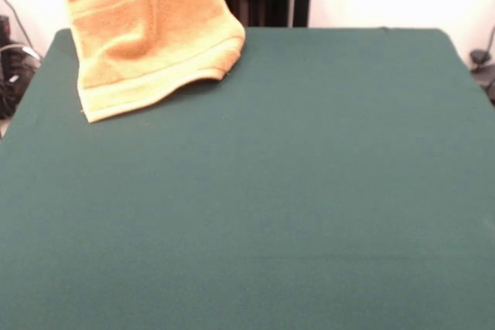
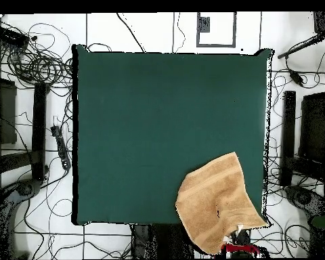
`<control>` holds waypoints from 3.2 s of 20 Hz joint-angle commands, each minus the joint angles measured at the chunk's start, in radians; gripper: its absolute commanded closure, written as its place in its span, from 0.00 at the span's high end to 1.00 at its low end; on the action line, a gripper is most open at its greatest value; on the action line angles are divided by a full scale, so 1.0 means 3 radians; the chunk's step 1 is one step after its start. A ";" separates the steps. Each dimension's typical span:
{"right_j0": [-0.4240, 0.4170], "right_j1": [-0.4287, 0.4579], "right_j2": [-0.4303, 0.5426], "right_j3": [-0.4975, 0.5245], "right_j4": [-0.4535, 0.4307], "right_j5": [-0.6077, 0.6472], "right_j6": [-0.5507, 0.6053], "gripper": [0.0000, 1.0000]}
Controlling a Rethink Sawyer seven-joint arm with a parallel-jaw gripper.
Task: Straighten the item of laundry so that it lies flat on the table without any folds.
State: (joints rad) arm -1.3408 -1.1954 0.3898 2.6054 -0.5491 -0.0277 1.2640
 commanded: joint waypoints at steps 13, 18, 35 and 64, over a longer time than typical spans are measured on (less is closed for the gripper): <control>0.0173 -0.0365 0.0720 0.0062 0.0219 0.0556 0.0239 0.00; 0.0111 -0.0632 0.0938 0.0312 0.0683 0.0530 0.0315 0.00; 0.1201 -0.0536 0.0326 -0.0018 0.0677 0.0531 0.0800 0.00; 0.3748 0.1094 -0.1633 -0.2253 0.2167 0.1180 0.0845 0.00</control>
State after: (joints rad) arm -0.2318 -0.9307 -0.0909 2.1397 -0.0025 0.1559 1.2708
